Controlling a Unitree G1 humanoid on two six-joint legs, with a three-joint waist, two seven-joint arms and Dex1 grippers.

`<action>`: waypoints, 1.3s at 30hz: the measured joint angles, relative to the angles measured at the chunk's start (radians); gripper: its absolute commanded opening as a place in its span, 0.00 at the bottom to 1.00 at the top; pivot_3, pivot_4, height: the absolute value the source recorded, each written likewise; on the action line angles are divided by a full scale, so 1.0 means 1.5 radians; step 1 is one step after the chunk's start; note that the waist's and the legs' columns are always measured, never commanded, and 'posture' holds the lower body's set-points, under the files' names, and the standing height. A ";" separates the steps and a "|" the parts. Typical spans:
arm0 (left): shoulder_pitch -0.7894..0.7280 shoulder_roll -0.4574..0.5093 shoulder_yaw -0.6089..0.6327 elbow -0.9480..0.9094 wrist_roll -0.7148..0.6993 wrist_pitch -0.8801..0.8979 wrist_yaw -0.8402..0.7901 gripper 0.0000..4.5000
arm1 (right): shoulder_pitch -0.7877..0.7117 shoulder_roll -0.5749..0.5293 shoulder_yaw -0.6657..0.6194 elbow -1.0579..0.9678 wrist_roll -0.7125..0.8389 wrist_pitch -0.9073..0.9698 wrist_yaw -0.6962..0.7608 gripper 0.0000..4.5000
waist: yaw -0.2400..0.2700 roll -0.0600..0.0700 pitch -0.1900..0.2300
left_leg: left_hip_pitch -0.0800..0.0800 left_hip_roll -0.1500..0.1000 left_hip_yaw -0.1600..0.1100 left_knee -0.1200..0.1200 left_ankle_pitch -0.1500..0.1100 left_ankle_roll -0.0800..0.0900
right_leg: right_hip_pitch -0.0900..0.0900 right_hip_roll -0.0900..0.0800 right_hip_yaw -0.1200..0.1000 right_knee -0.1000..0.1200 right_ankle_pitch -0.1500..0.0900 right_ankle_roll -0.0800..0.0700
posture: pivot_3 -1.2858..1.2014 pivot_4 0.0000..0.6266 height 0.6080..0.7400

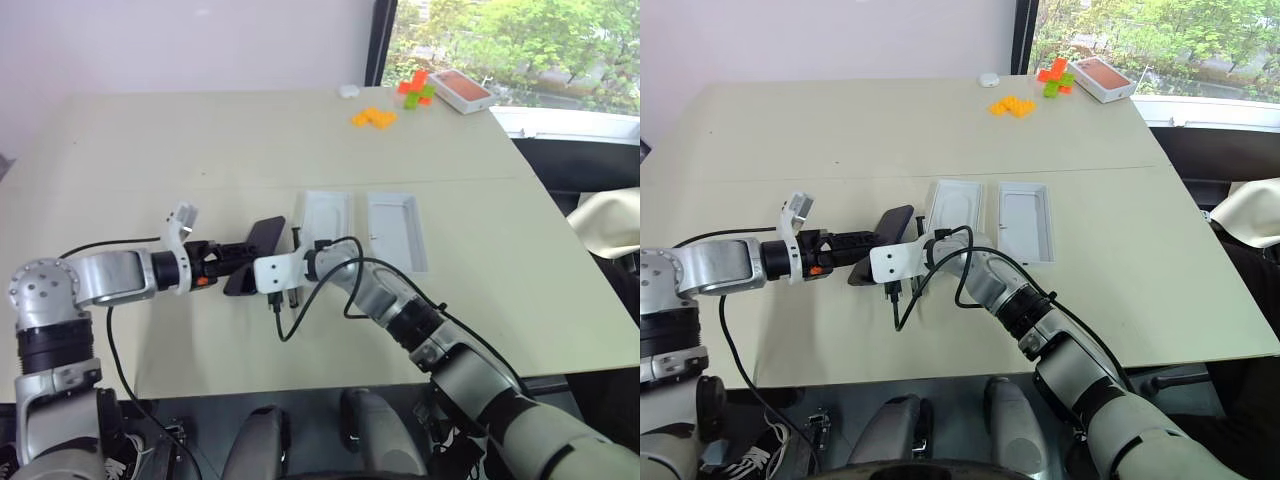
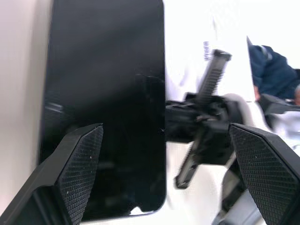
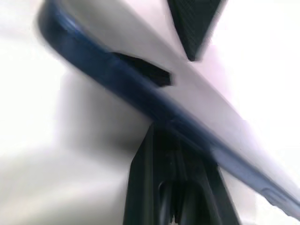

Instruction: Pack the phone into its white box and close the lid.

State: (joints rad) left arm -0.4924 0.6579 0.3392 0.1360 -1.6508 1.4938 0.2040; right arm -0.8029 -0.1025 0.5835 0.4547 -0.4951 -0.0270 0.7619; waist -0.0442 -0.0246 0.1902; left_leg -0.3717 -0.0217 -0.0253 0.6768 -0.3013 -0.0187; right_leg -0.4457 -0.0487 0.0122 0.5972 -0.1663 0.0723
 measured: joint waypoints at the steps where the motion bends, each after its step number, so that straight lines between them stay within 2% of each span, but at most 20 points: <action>1: 0.001 0.002 -0.003 0.000 -0.005 -0.004 0.001 1.00 | 0.000 0.000 0.000 0.000 0.000 0.000 0.000 0.01 | 0.000 0.000 0.000 | 0.000 0.000 0.000 0.000 0.000 0.000 | 0.000 0.000 0.000 0.000 0.000 0.000 | 0.52 0.24 1.00; 8: 0.016 0.035 -0.025 0.001 -0.005 -0.020 -0.016 1.00 | 0.000 0.000 -0.003 -0.001 0.012 0.004 0.007 0.01 | 0.000 0.000 0.000 | 0.000 0.000 0.000 0.000 0.000 0.000 | 0.000 0.000 0.000 0.000 0.000 0.000 | 0.52 0.24 1.00; 15: -0.013 0.067 -0.034 0.054 0.062 -0.028 -0.070 1.00 | 0.007 -0.014 -0.004 -0.016 0.027 0.007 0.016 0.01 | 0.001 0.000 0.000 | 0.000 0.000 0.000 0.000 0.000 0.000 | 0.000 0.000 -0.001 0.000 0.000 0.000 | 0.52 0.24 1.00; 23: -0.024 0.044 -0.049 0.055 0.120 -0.018 -0.123 1.00 | 0.007 -0.022 -0.022 -0.049 0.063 0.045 0.038 0.01 | 0.001 0.000 0.001 | -0.001 0.000 0.000 0.000 0.000 0.000 | 0.000 0.000 0.000 0.000 0.000 0.000 | 0.52 0.24 1.00; 28: -0.032 0.038 -0.048 0.054 0.138 -0.011 -0.153 1.00 | 0.006 -0.008 -0.054 -0.080 0.103 0.086 0.049 0.01 | 0.000 0.000 0.001 | -0.001 0.000 0.000 0.000 0.000 0.000 | 0.000 0.000 -0.001 0.000 0.000 0.000 | 0.52 0.24 1.00; 39: -0.036 0.032 -0.026 0.037 0.154 -0.001 -0.180 1.00 | 0.015 0.014 -0.058 -0.105 0.149 0.117 0.057 0.01 | 0.001 0.000 0.001 | -0.001 0.000 0.000 0.000 0.000 0.000 | 0.000 0.000 -0.001 0.000 0.000 0.000 | 0.52 0.24 1.00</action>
State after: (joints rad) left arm -0.5460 0.7052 0.2998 0.1918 -1.4201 1.4929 -0.0658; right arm -0.7808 -0.0822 0.4970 0.2965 -0.2715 0.1478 0.8474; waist -0.0431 -0.0253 0.1914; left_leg -0.3730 -0.0221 -0.0257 0.6766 -0.3012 -0.0184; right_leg -0.4463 -0.0492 0.0113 0.5965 -0.1664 0.0722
